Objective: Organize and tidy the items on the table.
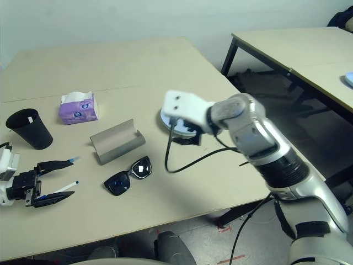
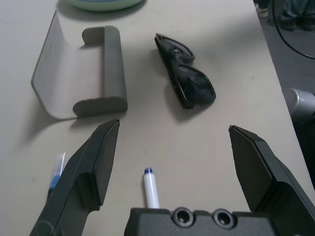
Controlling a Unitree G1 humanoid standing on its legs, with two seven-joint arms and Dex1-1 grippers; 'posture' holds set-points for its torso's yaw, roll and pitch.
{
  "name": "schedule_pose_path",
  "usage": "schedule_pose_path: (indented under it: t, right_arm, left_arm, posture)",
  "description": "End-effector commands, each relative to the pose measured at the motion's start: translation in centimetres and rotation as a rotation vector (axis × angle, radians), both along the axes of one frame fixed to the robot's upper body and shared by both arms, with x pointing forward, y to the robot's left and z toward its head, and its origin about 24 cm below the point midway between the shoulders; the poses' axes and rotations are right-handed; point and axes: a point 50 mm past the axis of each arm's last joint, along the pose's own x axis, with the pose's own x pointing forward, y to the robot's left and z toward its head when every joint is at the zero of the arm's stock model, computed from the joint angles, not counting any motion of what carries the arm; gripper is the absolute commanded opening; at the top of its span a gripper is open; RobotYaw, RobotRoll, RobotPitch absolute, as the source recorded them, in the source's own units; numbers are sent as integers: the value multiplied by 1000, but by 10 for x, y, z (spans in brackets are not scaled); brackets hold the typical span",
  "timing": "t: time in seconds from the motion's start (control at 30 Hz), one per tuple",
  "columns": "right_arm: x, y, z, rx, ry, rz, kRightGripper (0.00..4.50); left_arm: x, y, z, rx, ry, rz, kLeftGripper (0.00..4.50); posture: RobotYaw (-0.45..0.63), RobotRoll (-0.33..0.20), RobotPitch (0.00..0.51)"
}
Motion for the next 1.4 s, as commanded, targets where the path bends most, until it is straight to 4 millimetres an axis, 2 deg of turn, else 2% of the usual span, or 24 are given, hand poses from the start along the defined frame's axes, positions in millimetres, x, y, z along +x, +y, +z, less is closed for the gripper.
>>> schedule_pose_path:
  t: [0.03, 0.17, 0.27, 0.37, 0.67, 1.4]
  right_arm:
    - [-10, 29, -3, -45, -19, 146, 4478]
    - [-16, 57, -7, -28, -9, 219, 4478]
    - [-18, 67, -15, -32, -3, 246, 4478]
    - [-22, 73, -31, -61, 17, 282, 4478]
    - [-23, 67, -62, -130, 41, 302, 4478]
    - [-17, 67, -85, -159, 34, 303, 4478]
  left_arm:
    - [-3, 1, 6, 11, -9, 5, 4500]
    - [-6, 2, 9, 16, -10, 17, 4500]
    - [-8, 4, 10, 24, -7, 27, 4500]
    - [-8, 7, 13, 31, -8, 41, 4500]
    - [-6, 4, 17, 31, -14, 49, 4500]
    - [-4, -1, 22, 27, -20, 59, 4500]
  posture:
    - [-99, 0, 22]
    - [-84, 0, 28]
    - [-79, 0, 30]
    - [-74, 0, 34]
    - [-73, 0, 34]
    - [-71, 0, 32]
